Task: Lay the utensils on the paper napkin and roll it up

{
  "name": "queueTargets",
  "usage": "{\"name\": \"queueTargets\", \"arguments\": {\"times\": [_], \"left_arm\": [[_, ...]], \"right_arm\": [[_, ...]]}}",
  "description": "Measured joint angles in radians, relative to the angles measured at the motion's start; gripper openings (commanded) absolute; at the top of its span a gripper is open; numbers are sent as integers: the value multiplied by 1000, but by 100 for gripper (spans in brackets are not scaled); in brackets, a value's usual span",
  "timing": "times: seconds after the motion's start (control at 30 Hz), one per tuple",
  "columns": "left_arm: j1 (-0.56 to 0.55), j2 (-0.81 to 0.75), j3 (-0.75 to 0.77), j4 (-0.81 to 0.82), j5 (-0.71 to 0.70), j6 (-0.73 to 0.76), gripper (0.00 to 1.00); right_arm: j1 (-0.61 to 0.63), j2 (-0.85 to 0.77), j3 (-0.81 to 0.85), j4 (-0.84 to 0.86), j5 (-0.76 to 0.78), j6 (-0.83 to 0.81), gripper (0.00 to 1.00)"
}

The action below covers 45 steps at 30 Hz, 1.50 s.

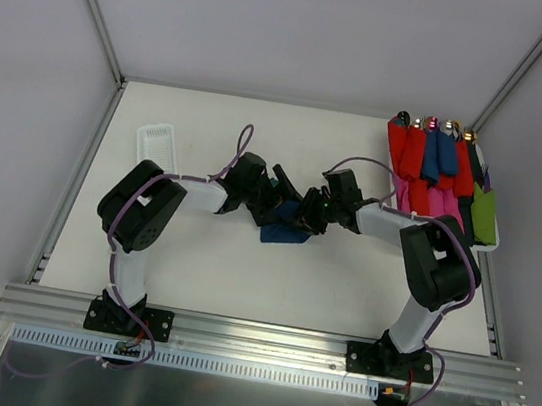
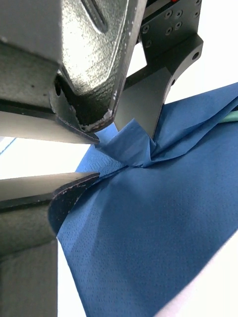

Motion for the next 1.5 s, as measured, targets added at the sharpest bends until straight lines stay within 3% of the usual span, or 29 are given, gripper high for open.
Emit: {"name": "queueTargets", "arguments": {"times": [0.43,1.03,1.33,1.5], "left_arm": [[1,5,16,-21,-1,5,99],[3,14,29,-29,-4,0,99],[5,17,37,-40,-2,13,99],[5,17,37,-40,-2,19,99]], "right_arm": [[4,-6,-5,33,24,-76,34],[21,-8,-19,65,69,77,35],[19,11,-16,59,93,130,24],[7,37,-13,56,90,144,13]]}}
